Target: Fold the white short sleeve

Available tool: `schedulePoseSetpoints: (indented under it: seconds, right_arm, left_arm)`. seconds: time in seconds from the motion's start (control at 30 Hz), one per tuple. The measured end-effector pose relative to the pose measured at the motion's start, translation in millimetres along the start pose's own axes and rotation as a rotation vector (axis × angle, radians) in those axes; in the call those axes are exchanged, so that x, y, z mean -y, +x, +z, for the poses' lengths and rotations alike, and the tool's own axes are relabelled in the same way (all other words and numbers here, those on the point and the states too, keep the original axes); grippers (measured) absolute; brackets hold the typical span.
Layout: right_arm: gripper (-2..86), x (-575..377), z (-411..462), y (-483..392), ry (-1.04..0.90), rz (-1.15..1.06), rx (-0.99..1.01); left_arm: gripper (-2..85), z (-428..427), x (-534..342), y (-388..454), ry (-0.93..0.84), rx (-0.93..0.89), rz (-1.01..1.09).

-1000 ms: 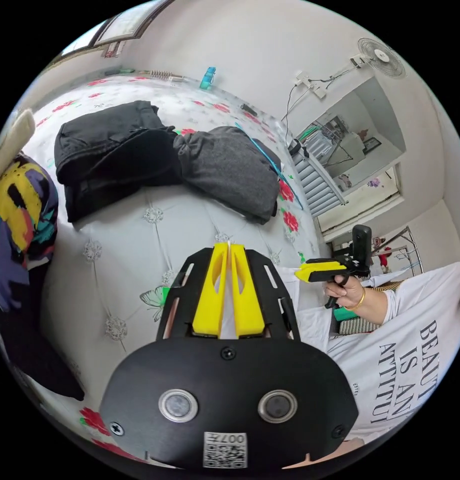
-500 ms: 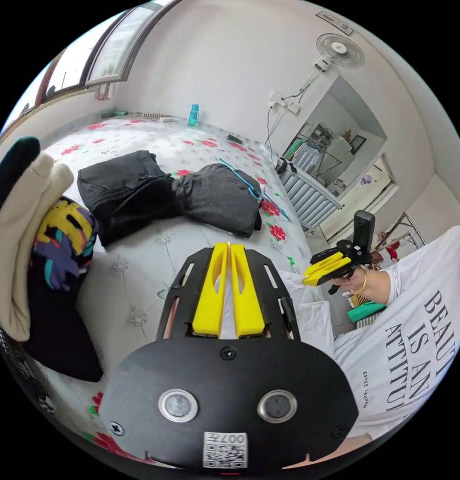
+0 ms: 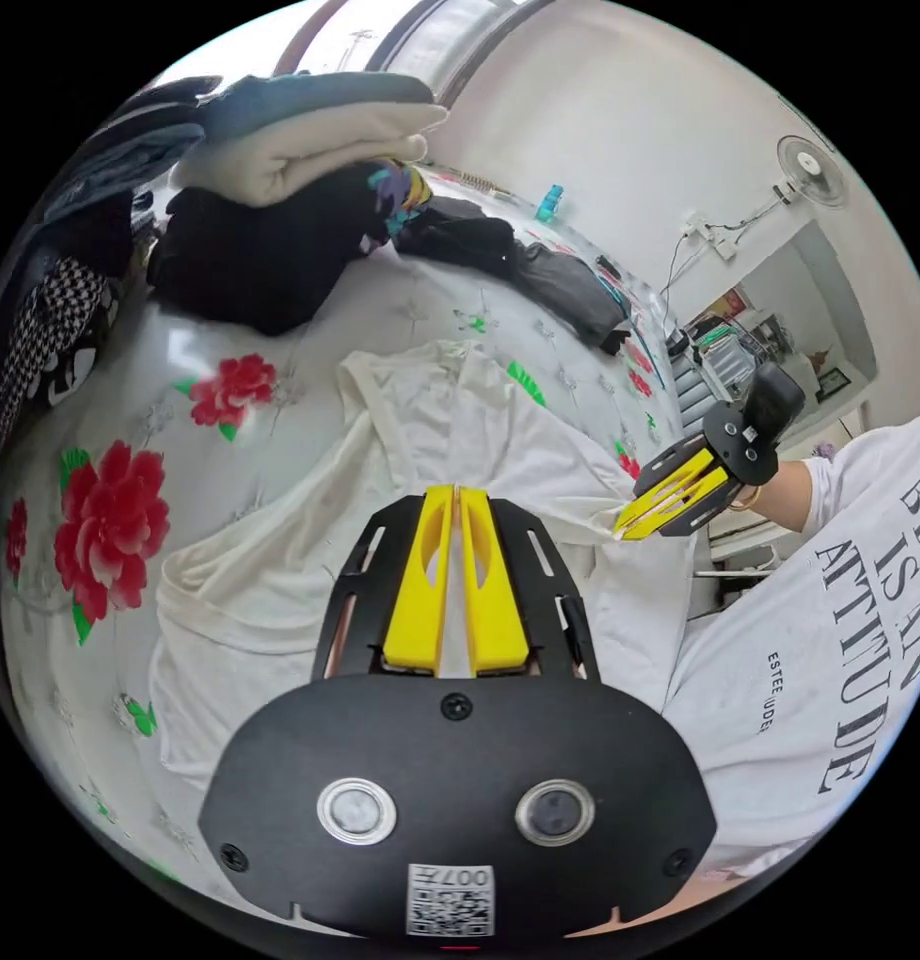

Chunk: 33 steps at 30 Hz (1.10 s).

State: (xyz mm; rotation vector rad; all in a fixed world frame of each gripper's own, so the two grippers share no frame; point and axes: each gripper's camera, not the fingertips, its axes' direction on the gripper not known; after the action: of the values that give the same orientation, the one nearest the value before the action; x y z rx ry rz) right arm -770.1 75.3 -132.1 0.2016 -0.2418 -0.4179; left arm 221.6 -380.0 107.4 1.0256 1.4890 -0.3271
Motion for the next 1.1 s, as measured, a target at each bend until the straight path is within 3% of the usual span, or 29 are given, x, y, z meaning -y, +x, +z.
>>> schedulePoseSetpoints:
  seconds: [0.13,0.3,0.53,0.7,0.83,1.1]
  right_arm:
    - [1.8,17.6,27.6,-13.6,-0.097,-0.029,0.040]
    - [2.7,27.0,28.5,-26.7,-0.086,-0.019,0.135]
    - [2.3,36.6,-2.4,-5.1,0.122,0.149,0.030]
    - [1.5,56.5,48.7,5.5,-0.041,0.164,0.072]
    - [2.1,52.4,47.3,-8.0,-0.021,0.130,0.102]
    - [5.4,-19.4,-34.1,-10.5,0.102,0.268,0.046]
  left_arm:
    - [0.2,2.2,-16.7,-6.2,-0.040,0.085,-0.099]
    - [-0.3,-27.8,-43.9,-2.8,0.011,0.101,-0.191]
    - [-0.7,-71.4,-108.3,32.5,0.072,0.125,-0.291]
    - [-0.7,-81.1,-128.7,55.8,0.071,0.143,-0.355]
    - [-0.2,-103.4,-155.1,78.5,0.107,0.173,-0.430]
    - [4.7,-147.5,-260.0,131.3,0.106,0.276,-0.710]
